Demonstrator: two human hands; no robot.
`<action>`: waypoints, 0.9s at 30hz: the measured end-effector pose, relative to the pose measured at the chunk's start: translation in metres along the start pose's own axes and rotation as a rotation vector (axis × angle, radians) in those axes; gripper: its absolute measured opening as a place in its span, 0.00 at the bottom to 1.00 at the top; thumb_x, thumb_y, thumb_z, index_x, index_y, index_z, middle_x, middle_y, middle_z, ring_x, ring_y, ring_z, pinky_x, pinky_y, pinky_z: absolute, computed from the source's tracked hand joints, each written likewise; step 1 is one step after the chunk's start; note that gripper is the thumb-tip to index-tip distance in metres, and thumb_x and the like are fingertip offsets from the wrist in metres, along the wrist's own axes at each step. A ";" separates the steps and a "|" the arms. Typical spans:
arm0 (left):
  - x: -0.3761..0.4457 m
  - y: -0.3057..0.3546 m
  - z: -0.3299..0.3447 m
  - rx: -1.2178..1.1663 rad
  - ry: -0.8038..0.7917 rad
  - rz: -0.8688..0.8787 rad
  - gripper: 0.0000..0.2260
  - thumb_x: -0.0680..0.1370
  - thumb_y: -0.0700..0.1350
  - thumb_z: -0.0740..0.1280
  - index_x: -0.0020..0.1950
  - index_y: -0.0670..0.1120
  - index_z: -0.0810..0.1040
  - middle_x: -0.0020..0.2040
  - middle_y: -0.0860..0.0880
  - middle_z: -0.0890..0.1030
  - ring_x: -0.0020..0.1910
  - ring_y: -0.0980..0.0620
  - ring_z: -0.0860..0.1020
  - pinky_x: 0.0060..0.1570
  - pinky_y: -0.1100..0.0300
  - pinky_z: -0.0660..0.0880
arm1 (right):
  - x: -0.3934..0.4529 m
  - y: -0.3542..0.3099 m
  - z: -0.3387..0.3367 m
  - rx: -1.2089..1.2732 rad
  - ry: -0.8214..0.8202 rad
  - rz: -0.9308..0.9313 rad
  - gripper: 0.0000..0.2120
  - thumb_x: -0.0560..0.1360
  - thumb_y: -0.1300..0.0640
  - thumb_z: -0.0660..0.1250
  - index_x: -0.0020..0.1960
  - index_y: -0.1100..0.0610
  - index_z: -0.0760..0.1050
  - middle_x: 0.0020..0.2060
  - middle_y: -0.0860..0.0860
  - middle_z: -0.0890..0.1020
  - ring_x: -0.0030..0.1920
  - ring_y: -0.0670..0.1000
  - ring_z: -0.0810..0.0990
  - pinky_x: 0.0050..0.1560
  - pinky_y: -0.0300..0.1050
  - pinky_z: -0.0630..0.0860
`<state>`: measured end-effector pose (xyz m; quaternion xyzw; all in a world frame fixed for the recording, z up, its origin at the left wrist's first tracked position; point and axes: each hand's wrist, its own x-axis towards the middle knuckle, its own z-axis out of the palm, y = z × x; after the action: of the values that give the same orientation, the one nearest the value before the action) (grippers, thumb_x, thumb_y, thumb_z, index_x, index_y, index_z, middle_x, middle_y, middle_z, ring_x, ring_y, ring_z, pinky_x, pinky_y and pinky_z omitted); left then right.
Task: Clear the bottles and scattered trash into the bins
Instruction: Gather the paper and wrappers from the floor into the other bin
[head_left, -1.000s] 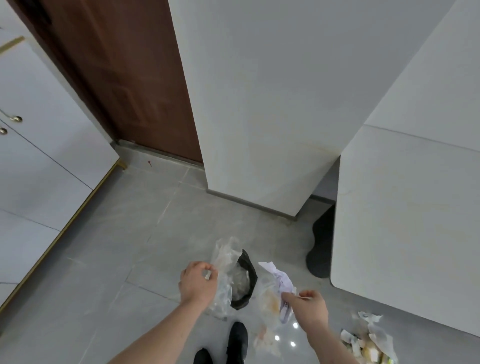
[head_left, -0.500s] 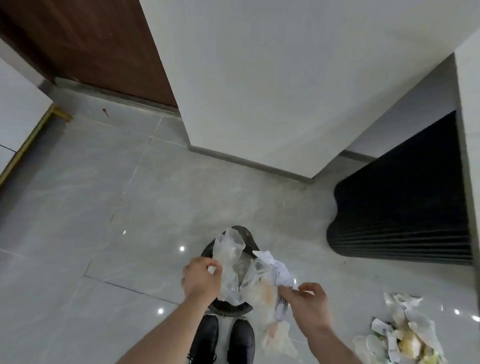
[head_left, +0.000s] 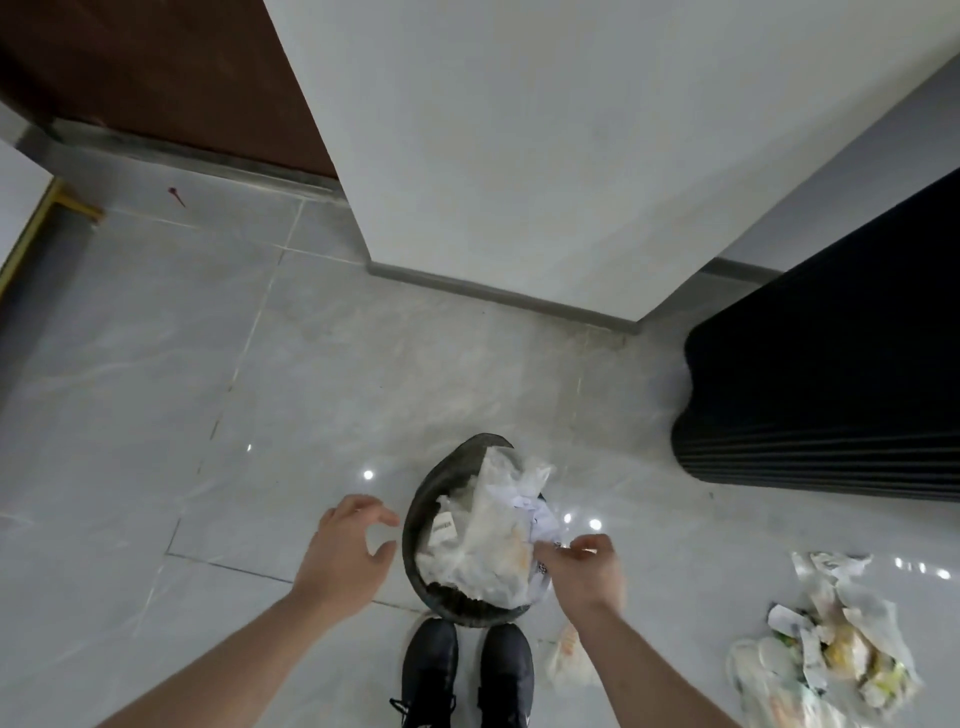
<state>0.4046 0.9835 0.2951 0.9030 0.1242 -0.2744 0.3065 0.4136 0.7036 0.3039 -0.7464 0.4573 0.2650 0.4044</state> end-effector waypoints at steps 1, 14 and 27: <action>0.002 -0.005 -0.005 -0.002 0.014 0.010 0.12 0.75 0.43 0.72 0.51 0.61 0.78 0.57 0.61 0.72 0.59 0.55 0.72 0.60 0.60 0.70 | 0.007 0.000 0.010 -0.035 -0.001 -0.009 0.17 0.66 0.54 0.77 0.50 0.56 0.74 0.36 0.47 0.82 0.36 0.46 0.79 0.31 0.40 0.70; -0.032 0.002 -0.006 -0.007 -0.036 0.111 0.13 0.75 0.41 0.70 0.49 0.61 0.77 0.55 0.68 0.68 0.58 0.61 0.71 0.54 0.65 0.68 | -0.006 0.020 0.046 -0.290 -0.190 -0.162 0.32 0.73 0.49 0.73 0.74 0.52 0.69 0.58 0.47 0.78 0.53 0.51 0.83 0.52 0.44 0.81; -0.135 0.094 -0.062 0.157 -0.080 0.161 0.12 0.77 0.45 0.68 0.54 0.61 0.74 0.59 0.60 0.69 0.59 0.57 0.69 0.59 0.64 0.70 | -0.161 0.030 -0.088 -0.469 -0.125 -0.234 0.36 0.76 0.48 0.68 0.80 0.47 0.57 0.79 0.47 0.59 0.76 0.52 0.62 0.74 0.47 0.65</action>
<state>0.3573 0.9412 0.4593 0.9196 0.0173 -0.2935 0.2604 0.3181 0.6969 0.4629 -0.8497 0.2681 0.3606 0.2758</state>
